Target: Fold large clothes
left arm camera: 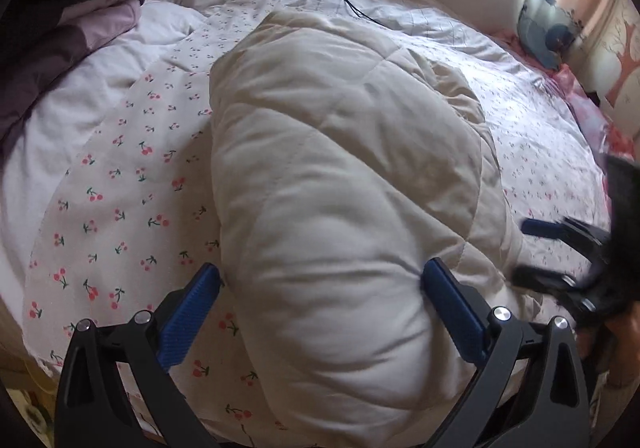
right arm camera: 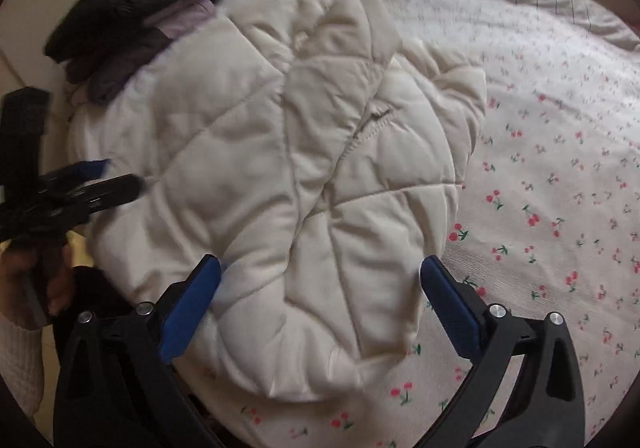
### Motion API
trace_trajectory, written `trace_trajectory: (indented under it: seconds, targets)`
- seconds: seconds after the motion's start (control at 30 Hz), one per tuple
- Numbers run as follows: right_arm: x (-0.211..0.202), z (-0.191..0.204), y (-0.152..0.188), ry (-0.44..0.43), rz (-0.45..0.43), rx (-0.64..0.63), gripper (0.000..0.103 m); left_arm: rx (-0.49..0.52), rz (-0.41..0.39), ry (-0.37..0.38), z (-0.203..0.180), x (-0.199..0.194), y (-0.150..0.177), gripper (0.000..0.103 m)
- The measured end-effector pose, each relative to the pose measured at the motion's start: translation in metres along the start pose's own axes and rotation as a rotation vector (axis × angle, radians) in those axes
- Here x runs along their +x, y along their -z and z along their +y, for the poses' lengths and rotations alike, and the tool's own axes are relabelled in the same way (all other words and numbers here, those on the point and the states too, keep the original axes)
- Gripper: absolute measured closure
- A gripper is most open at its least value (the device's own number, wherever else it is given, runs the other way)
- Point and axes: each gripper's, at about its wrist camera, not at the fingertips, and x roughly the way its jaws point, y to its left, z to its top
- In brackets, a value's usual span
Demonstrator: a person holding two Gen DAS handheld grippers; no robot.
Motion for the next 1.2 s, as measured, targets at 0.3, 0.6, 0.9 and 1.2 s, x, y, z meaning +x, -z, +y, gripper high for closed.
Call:
trace_trajectory:
  seconds: [0.3,0.6,0.9,1.2]
  targets:
    - [-0.015,0.003,0.004,-0.014,0.001,0.085,0.006,-0.009,0.043,0.036,0.001,0.013,0.005,0.005]
    - [0.016,-0.028,-0.134,-0.42,-0.229,0.342,0.007,-0.001,0.023,0.024,-0.003,0.016,0.008,0.005]
    - [0.068,-0.05,-0.141,-0.15,-0.089,0.314,0.007,0.011,0.031,0.054,-0.003,0.022,-0.003,0.005]
    - [-0.03,-0.063,-0.015,-0.179,-0.101,0.314,0.007,-0.088,0.047,0.143,0.016,0.006,0.0,0.005]
